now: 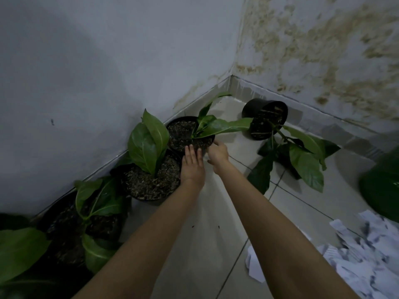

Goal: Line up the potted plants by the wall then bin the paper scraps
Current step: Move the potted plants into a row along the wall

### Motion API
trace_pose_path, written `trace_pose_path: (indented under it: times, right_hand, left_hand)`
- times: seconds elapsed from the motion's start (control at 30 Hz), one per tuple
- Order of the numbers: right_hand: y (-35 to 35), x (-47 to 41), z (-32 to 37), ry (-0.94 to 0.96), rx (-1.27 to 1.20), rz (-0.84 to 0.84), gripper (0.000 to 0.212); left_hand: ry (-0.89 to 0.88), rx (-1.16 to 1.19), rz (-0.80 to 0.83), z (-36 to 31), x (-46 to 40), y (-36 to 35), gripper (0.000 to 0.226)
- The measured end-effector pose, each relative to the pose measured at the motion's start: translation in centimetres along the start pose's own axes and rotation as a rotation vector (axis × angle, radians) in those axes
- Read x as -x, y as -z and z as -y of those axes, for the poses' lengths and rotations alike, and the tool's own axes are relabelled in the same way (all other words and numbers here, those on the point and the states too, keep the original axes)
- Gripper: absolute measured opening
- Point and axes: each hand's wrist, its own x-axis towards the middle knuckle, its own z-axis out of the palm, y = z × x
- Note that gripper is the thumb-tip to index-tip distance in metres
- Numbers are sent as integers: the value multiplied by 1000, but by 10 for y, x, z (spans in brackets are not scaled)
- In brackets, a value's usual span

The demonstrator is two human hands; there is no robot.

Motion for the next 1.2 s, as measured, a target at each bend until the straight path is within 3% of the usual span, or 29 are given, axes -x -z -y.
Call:
trace_pose_path:
  times: [0.23, 0.37, 0.63, 0.67, 0.8, 0.93, 1.2]
  right_hand:
    - [18, 19, 2, -16, 3, -14, 49]
    - [43, 39, 14, -6, -2, -44, 43]
    - [126, 74, 96, 154, 136, -161, 28]
    - [136, 77, 111, 177, 168, -202, 23]
    - [165, 79, 144, 280, 318, -303, 40]
    - [173, 74, 154, 270, 494, -424, 35]
    - [194, 37, 116, 218, 721, -367, 40]
  left_hand:
    - [-19, 4, -3, 4, 18, 11, 62]
    - [-71, -21, -69, 8, 36, 31, 64]
    - [-67, -33, -319, 4, 36, 144, 41]
    - [-56, -15, -325, -1, 34, 160, 41]
    - [-48, 27, -312, -31, 21, 198, 46]
    - [-67, -19, -301, -59, 10, 219, 46]
    - [-139, 31, -276, -94, -35, 195, 40]
